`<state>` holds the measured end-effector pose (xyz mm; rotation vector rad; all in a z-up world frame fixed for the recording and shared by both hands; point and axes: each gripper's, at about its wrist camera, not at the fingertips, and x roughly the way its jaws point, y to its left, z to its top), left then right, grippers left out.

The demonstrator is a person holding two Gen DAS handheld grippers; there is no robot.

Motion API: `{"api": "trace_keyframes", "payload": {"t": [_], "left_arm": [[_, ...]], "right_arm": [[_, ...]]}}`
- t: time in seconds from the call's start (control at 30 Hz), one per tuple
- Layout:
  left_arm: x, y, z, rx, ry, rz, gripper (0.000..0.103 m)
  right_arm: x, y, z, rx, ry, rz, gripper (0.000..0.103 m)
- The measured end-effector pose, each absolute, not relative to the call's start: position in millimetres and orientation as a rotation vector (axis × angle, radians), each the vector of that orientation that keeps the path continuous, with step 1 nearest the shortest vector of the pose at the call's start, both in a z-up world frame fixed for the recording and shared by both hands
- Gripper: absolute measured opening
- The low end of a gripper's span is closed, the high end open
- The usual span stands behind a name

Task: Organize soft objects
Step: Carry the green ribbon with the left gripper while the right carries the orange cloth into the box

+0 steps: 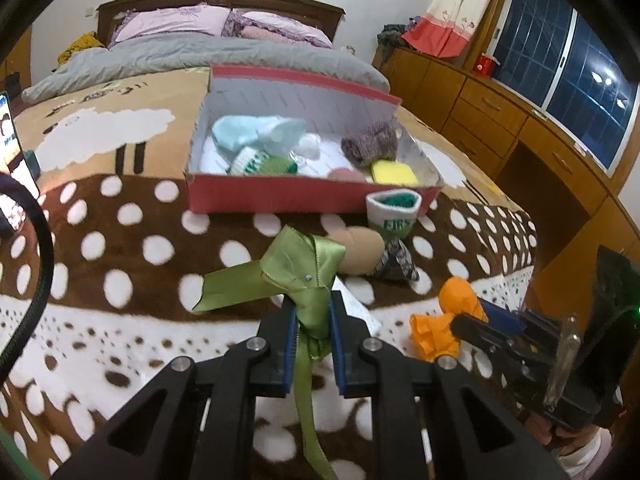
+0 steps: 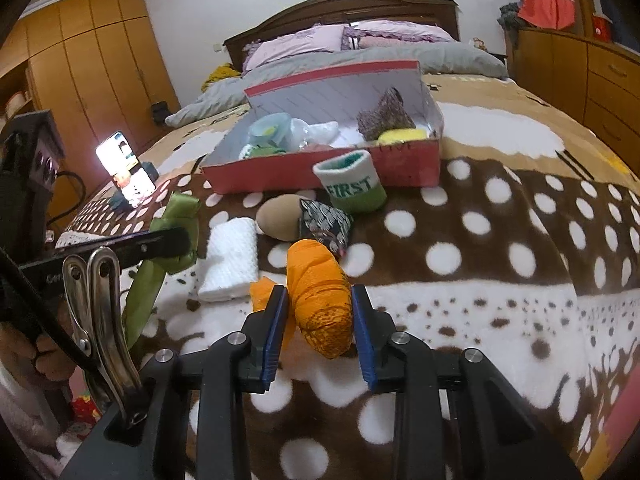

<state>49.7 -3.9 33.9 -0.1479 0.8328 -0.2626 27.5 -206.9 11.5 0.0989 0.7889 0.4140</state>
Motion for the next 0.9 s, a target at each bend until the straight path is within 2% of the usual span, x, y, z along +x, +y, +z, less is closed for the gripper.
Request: {"api": "trace_keyframes", "payload": {"t": [0.47, 0.9], "left_arm": [[97.6, -3.7, 73.9, -0.104, 0.730, -0.224, 0.015], [163.0, -30.4, 82.7, -0.077, 0.685, -0.224, 0.015]], "right_arm": [[61.8, -203.6, 46.3, 0.085, 0.719, 0.413, 0.033], [112.2, -202.4, 70.6, 0.101, 0.652, 0.384, 0.033]]}}
